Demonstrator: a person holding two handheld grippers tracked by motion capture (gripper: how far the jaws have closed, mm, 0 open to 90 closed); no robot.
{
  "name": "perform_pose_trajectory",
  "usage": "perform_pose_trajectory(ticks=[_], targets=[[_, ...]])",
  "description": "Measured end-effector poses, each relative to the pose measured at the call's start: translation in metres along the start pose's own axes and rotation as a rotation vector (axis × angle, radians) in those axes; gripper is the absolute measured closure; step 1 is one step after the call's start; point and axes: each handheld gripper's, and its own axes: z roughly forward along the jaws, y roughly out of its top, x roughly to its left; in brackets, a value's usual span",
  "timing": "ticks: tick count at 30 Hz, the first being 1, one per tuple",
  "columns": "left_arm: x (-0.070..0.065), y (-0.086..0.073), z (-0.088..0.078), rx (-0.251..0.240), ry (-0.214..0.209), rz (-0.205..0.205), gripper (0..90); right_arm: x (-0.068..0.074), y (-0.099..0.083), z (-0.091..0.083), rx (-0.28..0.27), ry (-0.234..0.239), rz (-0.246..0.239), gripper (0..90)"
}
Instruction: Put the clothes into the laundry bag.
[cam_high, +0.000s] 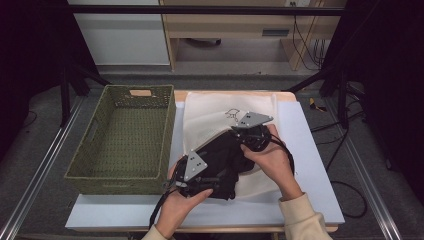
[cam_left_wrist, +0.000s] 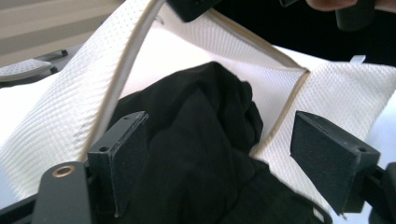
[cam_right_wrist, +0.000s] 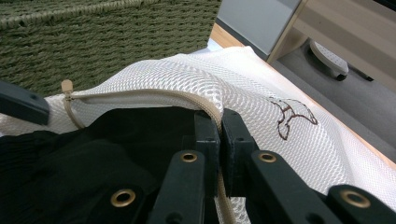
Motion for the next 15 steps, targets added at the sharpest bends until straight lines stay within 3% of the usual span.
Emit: perform_pose_trajectory(ticks=[9, 15], targets=[[0.005, -0.015, -0.03, 0.018, 0.003, -0.049, 22.0, -0.001, -0.003, -0.002, -0.004, 0.004, 0.011, 86.8], [0.005, -0.026, -0.042, 0.044, 0.026, -0.061, 33.6, 0.0, -0.004, -0.001, 0.001, 0.008, 0.009, 86.8]])
